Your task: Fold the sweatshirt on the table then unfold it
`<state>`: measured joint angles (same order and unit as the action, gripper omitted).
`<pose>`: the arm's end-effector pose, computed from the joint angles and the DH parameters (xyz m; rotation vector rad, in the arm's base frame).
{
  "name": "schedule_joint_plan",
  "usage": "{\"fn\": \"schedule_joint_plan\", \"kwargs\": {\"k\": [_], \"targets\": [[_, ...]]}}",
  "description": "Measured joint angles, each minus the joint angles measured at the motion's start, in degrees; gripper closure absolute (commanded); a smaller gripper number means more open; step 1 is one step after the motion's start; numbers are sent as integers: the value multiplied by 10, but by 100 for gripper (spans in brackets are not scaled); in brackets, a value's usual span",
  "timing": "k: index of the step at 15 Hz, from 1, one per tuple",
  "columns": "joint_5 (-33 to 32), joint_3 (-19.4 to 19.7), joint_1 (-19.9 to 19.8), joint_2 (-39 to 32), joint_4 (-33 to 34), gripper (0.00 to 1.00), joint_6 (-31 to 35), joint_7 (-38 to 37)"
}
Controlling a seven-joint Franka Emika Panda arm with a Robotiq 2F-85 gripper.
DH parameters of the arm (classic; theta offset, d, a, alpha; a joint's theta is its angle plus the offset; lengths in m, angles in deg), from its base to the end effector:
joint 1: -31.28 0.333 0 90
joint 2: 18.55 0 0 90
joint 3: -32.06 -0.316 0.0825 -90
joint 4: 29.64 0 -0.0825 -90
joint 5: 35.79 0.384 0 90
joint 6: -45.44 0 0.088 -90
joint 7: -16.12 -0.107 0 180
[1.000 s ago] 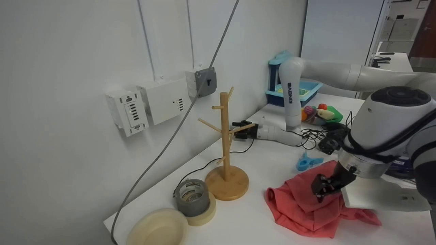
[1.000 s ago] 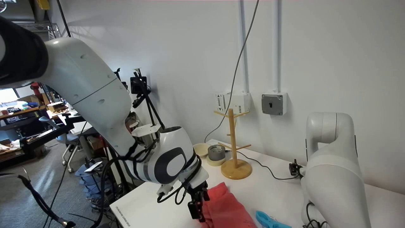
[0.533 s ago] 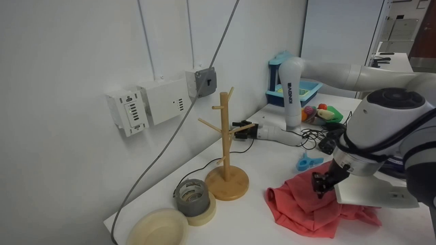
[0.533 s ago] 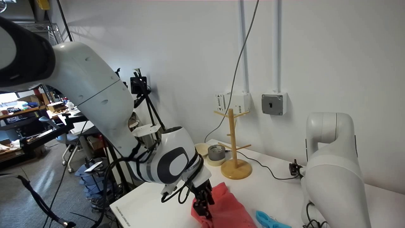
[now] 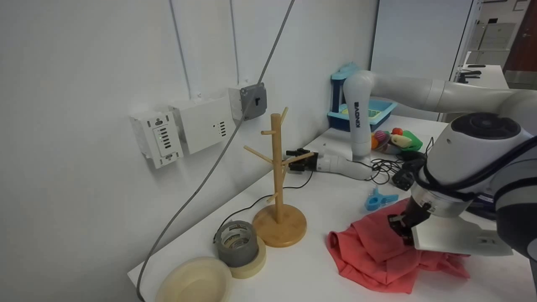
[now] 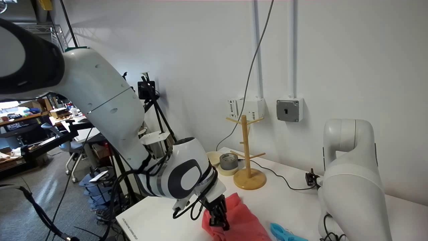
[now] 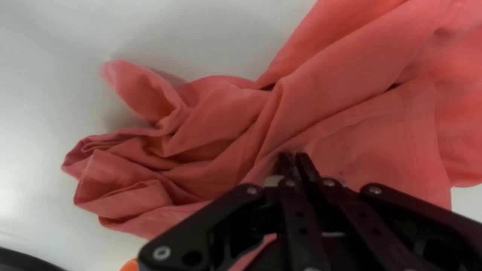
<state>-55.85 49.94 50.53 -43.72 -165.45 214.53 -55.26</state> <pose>0.5132 0.0269 0.1610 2.7593 -1.2388 0.3685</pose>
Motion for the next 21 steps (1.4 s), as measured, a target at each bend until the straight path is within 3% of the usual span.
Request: {"fn": "schedule_joint_plan", "kwargs": {"k": [8, 9, 14, 19, 20, 21], "targets": [[20, 0, 20, -3, -1, 4, 0, 0], [22, 0, 22, -3, -1, 1, 0, 0], [26, 3, 27, -3, -1, 0, 0, 0], [26, 33, 46, -3, -1, 0, 0, 0], [26, 40, 50, -3, -1, 3, 0, 0], [26, 46, 53, -4, -1, 27, 0, 0]]}}
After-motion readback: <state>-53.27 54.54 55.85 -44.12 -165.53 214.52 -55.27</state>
